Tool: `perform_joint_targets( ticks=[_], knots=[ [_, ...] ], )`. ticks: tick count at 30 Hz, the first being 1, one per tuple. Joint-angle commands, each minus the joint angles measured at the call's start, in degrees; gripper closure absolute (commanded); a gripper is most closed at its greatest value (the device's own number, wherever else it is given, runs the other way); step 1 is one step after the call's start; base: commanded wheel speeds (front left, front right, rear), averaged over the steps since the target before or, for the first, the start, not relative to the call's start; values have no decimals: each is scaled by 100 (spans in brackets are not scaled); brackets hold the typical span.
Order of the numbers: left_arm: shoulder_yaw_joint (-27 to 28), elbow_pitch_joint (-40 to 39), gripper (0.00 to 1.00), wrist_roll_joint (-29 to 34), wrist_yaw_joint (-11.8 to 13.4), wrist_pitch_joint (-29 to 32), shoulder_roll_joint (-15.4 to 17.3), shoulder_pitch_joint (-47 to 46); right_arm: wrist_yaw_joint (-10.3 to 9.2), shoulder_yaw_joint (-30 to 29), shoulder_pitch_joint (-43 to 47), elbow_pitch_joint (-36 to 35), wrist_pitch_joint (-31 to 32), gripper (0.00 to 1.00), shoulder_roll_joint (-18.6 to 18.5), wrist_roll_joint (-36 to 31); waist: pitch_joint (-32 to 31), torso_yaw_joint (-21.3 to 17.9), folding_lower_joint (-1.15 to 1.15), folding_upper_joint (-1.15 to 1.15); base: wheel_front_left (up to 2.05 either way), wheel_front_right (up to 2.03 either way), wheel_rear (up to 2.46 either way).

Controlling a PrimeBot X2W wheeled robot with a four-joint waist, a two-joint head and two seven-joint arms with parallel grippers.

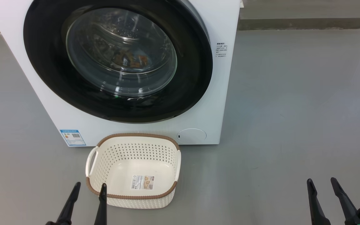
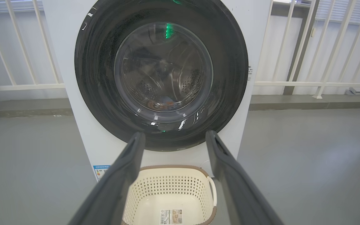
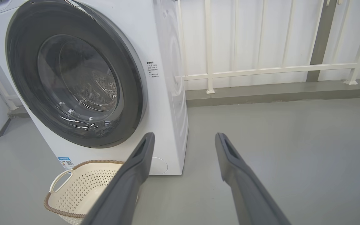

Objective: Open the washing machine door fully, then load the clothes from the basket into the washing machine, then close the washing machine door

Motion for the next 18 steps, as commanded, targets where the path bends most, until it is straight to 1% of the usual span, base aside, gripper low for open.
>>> perform_joint_targets(
  ticks=[1,18],
  knots=[
    [202,-94,0,-9,-44,-54,70,-82,-16,139,-64,-166,-2,0,-73,-91,-11,-2,0,0,0,0,0],
    [194,-78,0,-26,-10,-54,74,-65,-16,138,-79,-149,-3,0,-52,-102,-64,-57,0,0,0,0,0]
  ],
)
